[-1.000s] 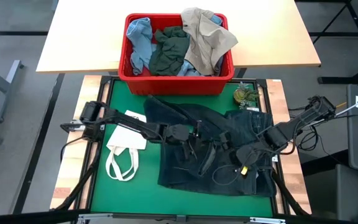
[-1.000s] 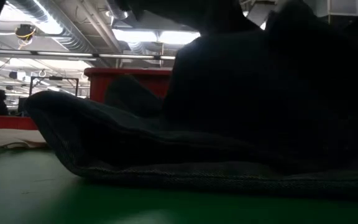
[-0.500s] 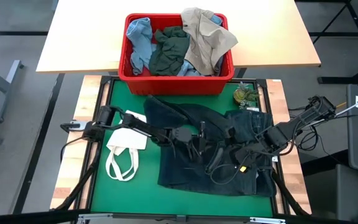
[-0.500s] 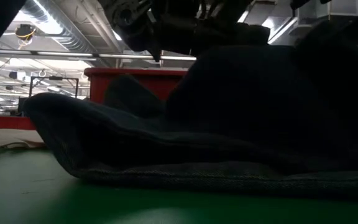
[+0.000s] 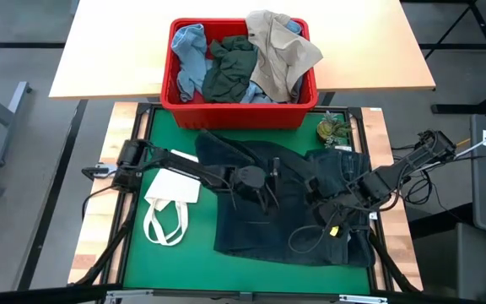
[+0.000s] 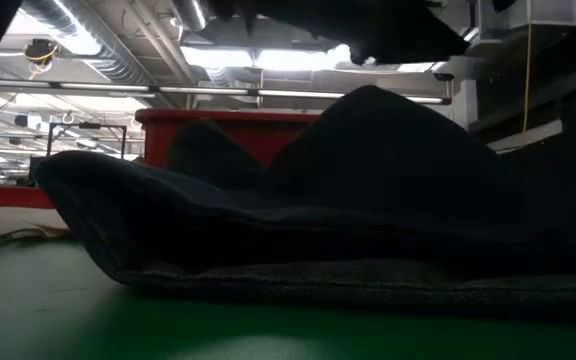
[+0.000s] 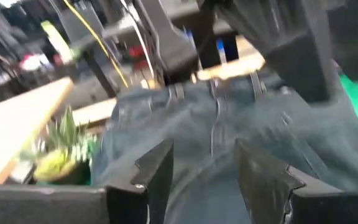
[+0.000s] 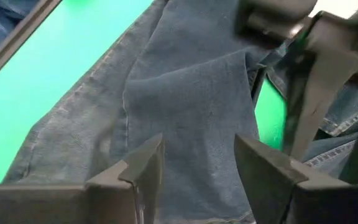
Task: Fold laundry
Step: Fold the dark blue pants
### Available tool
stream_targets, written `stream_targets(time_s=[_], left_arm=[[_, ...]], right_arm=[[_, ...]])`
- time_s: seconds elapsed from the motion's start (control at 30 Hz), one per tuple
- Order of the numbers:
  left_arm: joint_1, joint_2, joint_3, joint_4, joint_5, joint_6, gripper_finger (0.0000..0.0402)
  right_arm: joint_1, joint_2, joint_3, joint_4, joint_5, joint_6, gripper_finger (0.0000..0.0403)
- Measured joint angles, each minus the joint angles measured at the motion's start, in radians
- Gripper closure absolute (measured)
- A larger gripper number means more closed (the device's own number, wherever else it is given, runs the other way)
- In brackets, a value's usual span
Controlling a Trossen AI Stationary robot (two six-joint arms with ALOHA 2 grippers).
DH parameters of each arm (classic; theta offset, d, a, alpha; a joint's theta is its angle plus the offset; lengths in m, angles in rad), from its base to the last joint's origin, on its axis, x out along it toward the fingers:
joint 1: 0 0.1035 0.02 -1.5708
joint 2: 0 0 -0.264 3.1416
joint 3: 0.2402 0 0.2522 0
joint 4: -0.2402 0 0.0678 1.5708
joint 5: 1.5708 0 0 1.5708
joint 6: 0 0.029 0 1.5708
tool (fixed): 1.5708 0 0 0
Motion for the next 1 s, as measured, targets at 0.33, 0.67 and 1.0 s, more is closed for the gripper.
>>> stream_targets(time_s=[0.33,0.67,1.0], left_arm=[[-0.081,-0.158,0.014,-0.622,0.019,-0.194,0.0239],[-0.276,-0.136,0.013,-0.845,0.044,-0.538,0.0239],[-0.450,-0.042,0.013,-0.821,-0.101,-0.660,0.0239]], right_arm=[[0.000,0.050,-0.001,-0.048,-0.002,-0.041,0.0207],[0.000,0.089,-0.001,-0.101,0.004,-0.039,0.0207],[0.000,0.098,-0.001,-0.095,0.008,-0.038,0.0207]])
